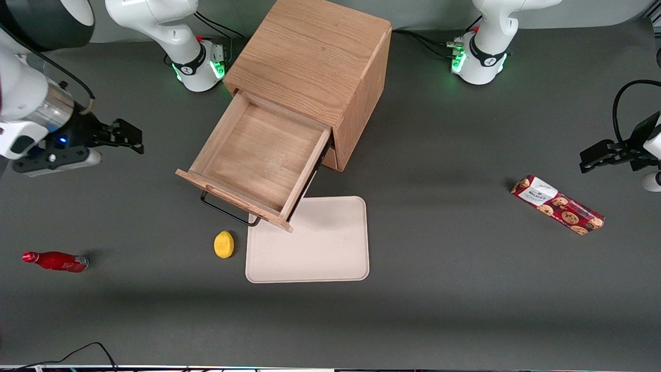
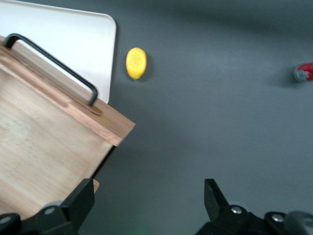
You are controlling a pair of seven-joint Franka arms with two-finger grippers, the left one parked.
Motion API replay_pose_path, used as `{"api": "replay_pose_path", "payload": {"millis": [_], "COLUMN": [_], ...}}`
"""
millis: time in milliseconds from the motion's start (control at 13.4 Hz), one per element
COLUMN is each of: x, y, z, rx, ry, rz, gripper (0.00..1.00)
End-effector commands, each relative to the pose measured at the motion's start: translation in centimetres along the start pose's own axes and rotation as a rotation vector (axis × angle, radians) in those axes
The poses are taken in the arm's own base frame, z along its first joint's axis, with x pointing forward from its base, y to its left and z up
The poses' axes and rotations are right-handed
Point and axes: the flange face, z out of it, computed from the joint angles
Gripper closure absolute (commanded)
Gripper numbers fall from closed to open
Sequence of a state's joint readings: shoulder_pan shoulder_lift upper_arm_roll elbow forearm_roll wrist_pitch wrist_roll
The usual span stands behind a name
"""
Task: Open upper drawer
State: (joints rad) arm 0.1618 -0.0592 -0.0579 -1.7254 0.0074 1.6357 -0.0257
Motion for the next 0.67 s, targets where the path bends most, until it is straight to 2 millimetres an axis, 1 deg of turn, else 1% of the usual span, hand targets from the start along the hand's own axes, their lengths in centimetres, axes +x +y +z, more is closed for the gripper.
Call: {"api": "replay_pose_path", "payload": {"millis": [0,75,224,373,596], "x": [-0.7,-0.2,1.4,2.0,2.0], "y": [2.6,3.2,5.0,5.2,5.4], "z": [0.0,0.2,0.4,-0.1,-0.2], "rx": [-0.024,-0.025,-0.026,-0.025,-0.028], "ry": [0.022,0.02,0.021,0.034,0.035], "rz": [0.017,0.02,0.045,0.055,0.062], "gripper": [0.0,0.0,0.0,0.0,0.0]}}
